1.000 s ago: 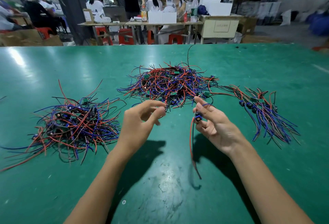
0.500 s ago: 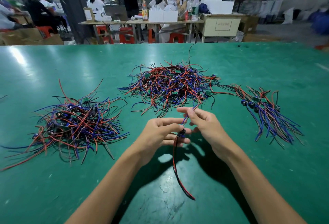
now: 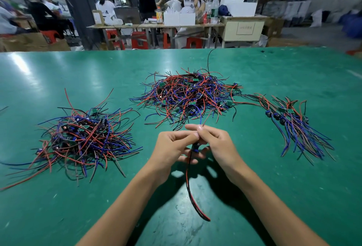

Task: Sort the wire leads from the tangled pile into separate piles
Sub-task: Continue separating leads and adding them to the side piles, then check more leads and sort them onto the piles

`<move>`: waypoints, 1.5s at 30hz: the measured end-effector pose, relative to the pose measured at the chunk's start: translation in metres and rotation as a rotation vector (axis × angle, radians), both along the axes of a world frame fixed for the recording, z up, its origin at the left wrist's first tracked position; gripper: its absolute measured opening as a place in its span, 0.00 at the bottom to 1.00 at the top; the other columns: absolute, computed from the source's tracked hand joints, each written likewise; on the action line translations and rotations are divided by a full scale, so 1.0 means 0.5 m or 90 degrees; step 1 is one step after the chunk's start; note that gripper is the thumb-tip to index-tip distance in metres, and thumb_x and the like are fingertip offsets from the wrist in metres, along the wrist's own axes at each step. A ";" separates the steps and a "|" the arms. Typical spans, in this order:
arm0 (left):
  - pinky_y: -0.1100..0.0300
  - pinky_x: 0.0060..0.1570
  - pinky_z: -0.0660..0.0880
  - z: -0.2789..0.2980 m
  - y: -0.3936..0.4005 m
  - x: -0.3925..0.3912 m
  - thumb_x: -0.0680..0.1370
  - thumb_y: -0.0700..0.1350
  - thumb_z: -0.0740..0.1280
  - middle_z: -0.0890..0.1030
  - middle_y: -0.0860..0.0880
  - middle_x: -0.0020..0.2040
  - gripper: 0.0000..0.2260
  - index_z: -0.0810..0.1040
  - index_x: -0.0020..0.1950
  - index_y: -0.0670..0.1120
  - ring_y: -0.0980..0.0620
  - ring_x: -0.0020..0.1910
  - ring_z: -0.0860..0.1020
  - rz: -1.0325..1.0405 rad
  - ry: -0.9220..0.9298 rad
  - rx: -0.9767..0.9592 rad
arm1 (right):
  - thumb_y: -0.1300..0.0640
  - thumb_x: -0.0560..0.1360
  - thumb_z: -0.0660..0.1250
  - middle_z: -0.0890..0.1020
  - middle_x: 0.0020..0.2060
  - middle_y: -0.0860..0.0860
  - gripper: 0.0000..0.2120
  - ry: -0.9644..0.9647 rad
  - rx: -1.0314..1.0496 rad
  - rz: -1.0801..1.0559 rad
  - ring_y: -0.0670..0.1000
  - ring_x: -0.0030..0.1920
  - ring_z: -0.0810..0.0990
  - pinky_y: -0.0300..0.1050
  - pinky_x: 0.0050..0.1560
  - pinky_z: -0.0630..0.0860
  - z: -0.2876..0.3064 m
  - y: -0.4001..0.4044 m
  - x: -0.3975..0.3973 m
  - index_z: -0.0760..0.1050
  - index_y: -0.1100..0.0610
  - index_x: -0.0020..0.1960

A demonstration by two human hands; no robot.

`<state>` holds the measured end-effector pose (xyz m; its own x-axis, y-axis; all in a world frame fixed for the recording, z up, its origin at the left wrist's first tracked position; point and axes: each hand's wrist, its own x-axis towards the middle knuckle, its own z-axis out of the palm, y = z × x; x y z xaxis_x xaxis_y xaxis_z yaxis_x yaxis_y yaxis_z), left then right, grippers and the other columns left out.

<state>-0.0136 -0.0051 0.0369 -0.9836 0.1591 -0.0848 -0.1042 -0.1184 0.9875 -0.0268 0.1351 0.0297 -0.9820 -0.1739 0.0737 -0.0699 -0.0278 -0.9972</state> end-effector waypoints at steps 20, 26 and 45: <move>0.58 0.29 0.80 -0.002 0.009 0.000 0.80 0.37 0.66 0.85 0.41 0.38 0.10 0.86 0.44 0.37 0.44 0.28 0.83 -0.012 0.067 -0.096 | 0.62 0.83 0.55 0.85 0.37 0.52 0.18 -0.023 -0.030 -0.016 0.48 0.34 0.80 0.40 0.33 0.76 -0.022 -0.016 -0.007 0.84 0.58 0.50; 0.63 0.27 0.77 0.004 0.011 0.011 0.78 0.40 0.68 0.86 0.40 0.43 0.09 0.86 0.46 0.37 0.46 0.30 0.84 -0.119 -0.017 -0.079 | 0.60 0.82 0.55 0.85 0.41 0.45 0.17 -0.078 -0.030 -0.136 0.42 0.30 0.76 0.35 0.28 0.74 -0.020 -0.009 -0.025 0.80 0.53 0.43; 0.64 0.33 0.78 0.010 -0.024 0.008 0.80 0.43 0.67 0.86 0.41 0.49 0.09 0.87 0.48 0.44 0.48 0.39 0.86 -0.255 -0.056 -0.071 | 0.49 0.83 0.60 0.86 0.39 0.48 0.16 -0.140 -0.160 -0.110 0.43 0.30 0.77 0.35 0.29 0.72 -0.007 0.044 -0.040 0.86 0.49 0.46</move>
<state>-0.0097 -0.0173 0.0421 -0.8342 0.5125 -0.2036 -0.2039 0.0563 0.9774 -0.0469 0.1570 0.0260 -0.9923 -0.0082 -0.1235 0.1208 -0.2804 -0.9522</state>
